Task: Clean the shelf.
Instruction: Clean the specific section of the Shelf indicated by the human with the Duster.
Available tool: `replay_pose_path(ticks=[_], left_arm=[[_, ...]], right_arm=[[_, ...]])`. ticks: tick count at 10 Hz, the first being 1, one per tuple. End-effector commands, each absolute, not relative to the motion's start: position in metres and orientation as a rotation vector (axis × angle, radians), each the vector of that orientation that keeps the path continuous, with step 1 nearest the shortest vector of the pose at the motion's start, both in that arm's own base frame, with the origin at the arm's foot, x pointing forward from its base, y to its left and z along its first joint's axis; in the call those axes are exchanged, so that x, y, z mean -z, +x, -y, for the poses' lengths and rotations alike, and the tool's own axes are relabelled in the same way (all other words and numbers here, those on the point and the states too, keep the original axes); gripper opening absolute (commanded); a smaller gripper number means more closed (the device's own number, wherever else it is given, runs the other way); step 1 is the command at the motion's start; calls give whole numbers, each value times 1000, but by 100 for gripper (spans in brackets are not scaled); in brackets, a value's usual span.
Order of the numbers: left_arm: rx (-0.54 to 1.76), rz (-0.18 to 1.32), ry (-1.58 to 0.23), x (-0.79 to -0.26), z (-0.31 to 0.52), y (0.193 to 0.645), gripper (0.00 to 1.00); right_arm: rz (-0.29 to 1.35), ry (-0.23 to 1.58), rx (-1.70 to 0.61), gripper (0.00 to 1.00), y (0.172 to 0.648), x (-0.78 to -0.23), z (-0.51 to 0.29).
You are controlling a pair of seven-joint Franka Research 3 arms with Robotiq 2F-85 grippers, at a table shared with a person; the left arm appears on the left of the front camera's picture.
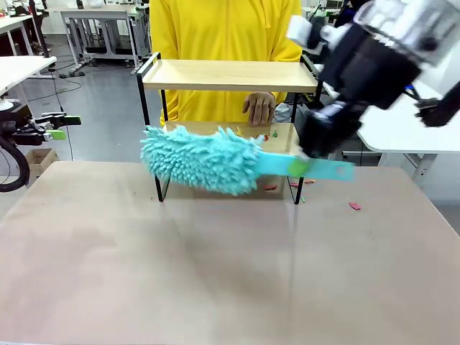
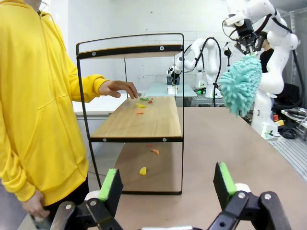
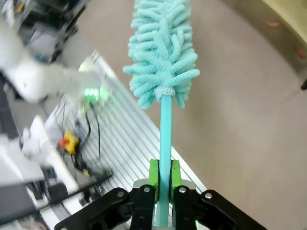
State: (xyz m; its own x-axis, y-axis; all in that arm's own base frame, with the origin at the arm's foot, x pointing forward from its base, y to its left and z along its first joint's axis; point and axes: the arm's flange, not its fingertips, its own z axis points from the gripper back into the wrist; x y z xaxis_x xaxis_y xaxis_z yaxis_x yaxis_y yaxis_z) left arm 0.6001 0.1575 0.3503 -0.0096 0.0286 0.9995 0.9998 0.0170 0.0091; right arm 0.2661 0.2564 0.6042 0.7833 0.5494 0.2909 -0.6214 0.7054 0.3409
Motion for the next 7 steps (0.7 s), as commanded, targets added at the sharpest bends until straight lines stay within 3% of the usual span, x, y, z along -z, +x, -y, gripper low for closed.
replay_pose_path(ticks=[1,3,4,7], left_arm=[[1195,1254,-1209,-353,-158,598,100],[1195,1254,-1209,-353,-158,598,100],[1195,1254,-1209,-353,-158,598,100],[1195,1254,-1209,-353,-158,598,100]], right_arm=[[277,325,-486,13,271,-595,-305],[295,292,-365,13,280,-587,-333],[267,399,-398,13,285,-587,-337],[301,340,-436,13,266,-586,-324]])
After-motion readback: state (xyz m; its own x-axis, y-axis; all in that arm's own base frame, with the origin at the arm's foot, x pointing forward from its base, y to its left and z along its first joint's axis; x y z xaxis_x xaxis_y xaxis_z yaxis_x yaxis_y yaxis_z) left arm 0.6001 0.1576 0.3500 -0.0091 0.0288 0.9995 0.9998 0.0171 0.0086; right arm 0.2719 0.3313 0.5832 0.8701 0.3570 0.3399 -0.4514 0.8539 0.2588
